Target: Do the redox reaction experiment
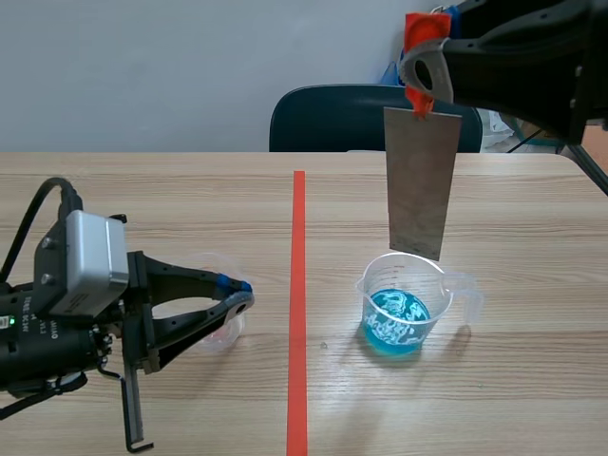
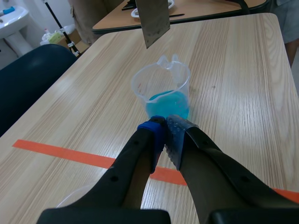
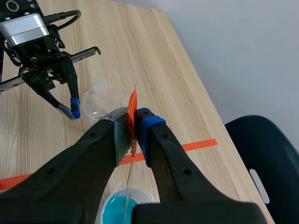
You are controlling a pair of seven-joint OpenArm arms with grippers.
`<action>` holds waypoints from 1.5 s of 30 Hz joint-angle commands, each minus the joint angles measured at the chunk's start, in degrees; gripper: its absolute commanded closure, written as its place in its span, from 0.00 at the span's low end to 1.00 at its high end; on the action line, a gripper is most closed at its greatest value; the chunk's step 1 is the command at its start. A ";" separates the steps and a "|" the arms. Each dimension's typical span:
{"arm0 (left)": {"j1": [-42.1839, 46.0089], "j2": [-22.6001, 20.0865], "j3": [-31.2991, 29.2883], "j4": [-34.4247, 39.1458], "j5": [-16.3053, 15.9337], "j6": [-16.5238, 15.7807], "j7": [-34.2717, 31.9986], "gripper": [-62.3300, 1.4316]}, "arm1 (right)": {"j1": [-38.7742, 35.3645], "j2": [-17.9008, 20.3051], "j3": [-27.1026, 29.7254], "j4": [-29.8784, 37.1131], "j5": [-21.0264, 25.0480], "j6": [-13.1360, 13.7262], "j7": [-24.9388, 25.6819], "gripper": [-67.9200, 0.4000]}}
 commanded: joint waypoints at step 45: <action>-7.02 16.65 15.89 1.31 -6.01 10.43 16.17 0.95 | 0.81 0.26 0.46 0.44 0.79 0.35 0.37 0.98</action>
